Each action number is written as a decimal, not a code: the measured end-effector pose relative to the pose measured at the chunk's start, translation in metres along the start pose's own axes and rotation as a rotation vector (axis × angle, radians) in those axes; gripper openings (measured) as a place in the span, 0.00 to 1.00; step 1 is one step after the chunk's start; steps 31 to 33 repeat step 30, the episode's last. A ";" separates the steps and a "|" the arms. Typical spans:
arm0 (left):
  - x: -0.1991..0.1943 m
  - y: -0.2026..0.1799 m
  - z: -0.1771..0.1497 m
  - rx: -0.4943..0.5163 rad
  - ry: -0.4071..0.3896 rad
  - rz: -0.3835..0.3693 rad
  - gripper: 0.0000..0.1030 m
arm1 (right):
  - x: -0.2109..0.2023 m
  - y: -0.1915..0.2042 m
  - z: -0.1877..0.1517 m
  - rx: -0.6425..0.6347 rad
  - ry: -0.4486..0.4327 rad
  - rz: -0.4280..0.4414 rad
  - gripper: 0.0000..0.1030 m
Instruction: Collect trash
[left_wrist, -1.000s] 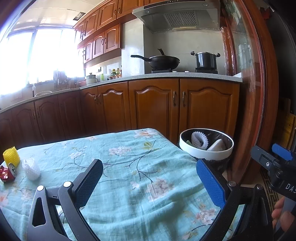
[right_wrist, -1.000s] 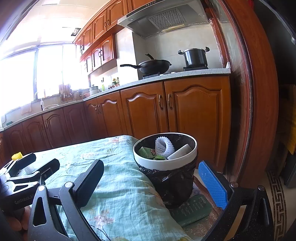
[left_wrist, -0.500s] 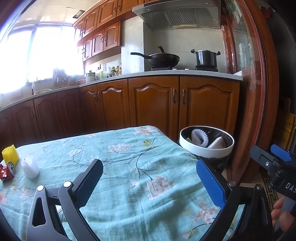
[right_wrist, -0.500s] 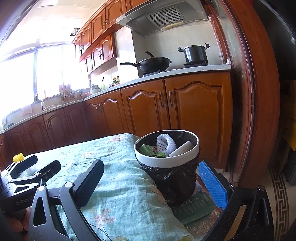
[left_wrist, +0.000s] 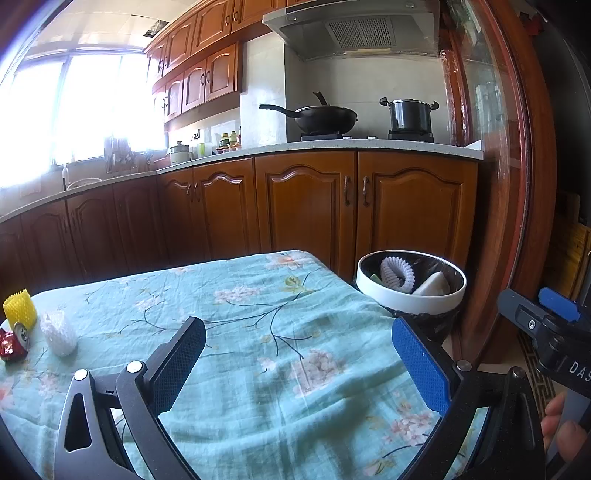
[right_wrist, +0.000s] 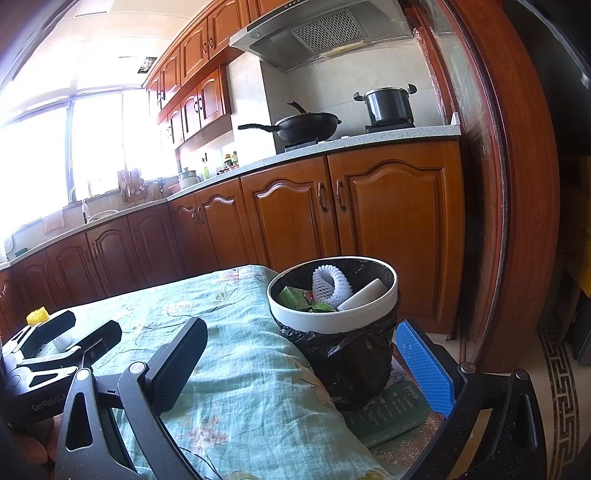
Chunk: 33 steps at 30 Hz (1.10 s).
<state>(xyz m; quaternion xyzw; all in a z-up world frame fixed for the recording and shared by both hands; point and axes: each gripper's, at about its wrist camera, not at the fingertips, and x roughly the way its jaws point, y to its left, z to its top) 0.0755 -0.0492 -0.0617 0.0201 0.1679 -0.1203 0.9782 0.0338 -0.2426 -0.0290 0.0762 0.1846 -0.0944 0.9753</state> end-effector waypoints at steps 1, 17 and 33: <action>0.000 0.000 0.000 0.000 -0.001 0.001 0.99 | 0.000 0.000 0.000 0.000 0.000 0.000 1.00; -0.002 0.000 0.001 -0.005 0.005 0.000 0.99 | 0.001 0.001 0.002 0.004 0.011 0.003 1.00; 0.002 0.000 0.005 -0.008 0.031 -0.009 0.99 | 0.009 0.004 0.002 0.014 0.044 0.003 1.00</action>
